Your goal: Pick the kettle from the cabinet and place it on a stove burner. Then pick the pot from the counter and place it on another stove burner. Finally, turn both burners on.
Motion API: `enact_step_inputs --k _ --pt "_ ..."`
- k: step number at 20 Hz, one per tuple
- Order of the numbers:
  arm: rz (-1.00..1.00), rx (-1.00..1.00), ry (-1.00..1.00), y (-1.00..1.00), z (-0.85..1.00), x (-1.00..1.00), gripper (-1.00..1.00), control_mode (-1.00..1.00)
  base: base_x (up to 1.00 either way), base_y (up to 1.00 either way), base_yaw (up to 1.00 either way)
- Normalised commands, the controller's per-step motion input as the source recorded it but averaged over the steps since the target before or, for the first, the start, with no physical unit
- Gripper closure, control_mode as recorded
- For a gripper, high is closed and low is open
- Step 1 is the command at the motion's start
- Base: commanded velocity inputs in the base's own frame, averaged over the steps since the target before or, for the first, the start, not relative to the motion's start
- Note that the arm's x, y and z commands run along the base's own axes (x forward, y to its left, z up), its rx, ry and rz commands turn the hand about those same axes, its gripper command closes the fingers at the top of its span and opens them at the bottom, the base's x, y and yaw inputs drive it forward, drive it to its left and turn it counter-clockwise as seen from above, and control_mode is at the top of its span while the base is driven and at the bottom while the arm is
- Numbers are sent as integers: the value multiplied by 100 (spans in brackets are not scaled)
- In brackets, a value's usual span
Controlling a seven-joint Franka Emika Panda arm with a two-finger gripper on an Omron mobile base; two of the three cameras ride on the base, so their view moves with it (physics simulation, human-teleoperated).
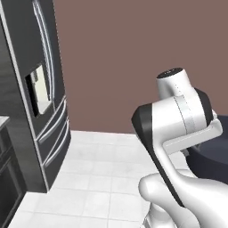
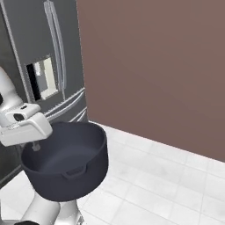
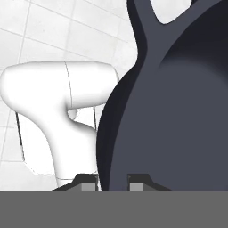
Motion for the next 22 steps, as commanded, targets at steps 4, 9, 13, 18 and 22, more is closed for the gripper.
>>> enact_step_inputs --k 4,9,13,18,22 --pt "0 0 0 0 0 0 100 100 47 -48 -7" --pt "0 0 0 0 0 0 100 100 56 -48 -8" --pt "0 0 0 0 0 0 100 100 58 -47 -9" --pt "0 0 0 0 0 0 100 100 47 -43 -12" --pt "0 0 0 0 0 0 100 100 40 -45 -17"
